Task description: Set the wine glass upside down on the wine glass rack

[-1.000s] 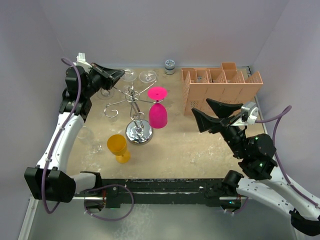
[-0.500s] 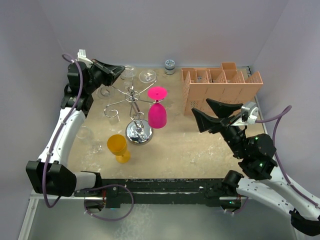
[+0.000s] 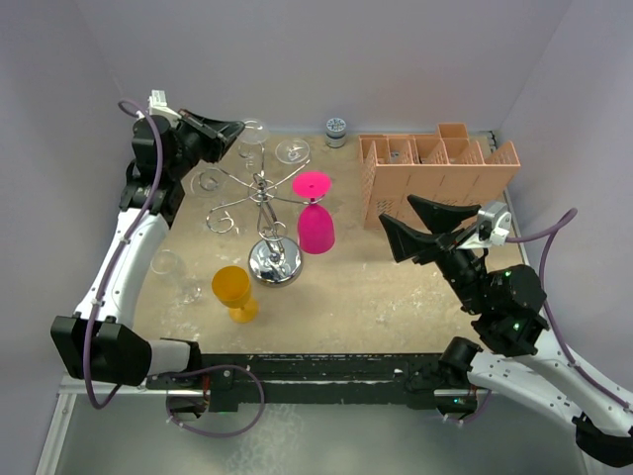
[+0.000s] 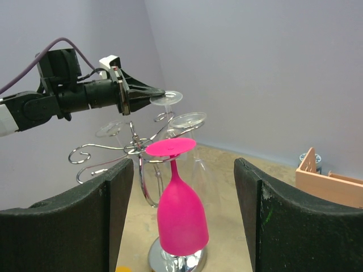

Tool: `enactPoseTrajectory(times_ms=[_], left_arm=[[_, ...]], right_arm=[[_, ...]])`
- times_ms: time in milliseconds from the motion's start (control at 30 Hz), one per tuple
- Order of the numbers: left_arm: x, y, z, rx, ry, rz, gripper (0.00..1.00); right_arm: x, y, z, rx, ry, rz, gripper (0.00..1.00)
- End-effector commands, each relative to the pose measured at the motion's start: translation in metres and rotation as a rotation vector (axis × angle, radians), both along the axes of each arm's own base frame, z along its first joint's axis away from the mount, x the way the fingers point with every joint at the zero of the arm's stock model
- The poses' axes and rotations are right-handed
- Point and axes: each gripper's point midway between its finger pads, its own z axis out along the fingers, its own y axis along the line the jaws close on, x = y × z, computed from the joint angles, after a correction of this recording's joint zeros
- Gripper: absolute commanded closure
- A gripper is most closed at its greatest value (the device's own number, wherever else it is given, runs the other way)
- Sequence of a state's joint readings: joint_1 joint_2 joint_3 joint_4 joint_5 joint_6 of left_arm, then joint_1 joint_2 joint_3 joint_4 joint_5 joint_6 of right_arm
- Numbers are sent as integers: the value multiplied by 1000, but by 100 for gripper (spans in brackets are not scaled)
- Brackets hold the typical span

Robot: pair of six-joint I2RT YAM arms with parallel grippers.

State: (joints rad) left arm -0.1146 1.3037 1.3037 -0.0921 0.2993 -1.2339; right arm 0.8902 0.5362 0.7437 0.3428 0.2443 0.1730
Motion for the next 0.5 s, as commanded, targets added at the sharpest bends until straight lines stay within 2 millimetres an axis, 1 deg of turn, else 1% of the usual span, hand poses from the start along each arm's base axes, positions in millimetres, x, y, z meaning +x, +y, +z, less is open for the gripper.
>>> enactPoseTrajectory(times_ms=[0,133,467], left_arm=[[2,10,44,33,-132,61,100],[0,16,43,77,-132,91,100],[-10,20,37,149,-109,95,100]], right_arm=[[-7,-8,23,69,-40,5,27],[-9,-11,23,76,-39,4,27],[-10,-10,22,80,-37,11,27]])
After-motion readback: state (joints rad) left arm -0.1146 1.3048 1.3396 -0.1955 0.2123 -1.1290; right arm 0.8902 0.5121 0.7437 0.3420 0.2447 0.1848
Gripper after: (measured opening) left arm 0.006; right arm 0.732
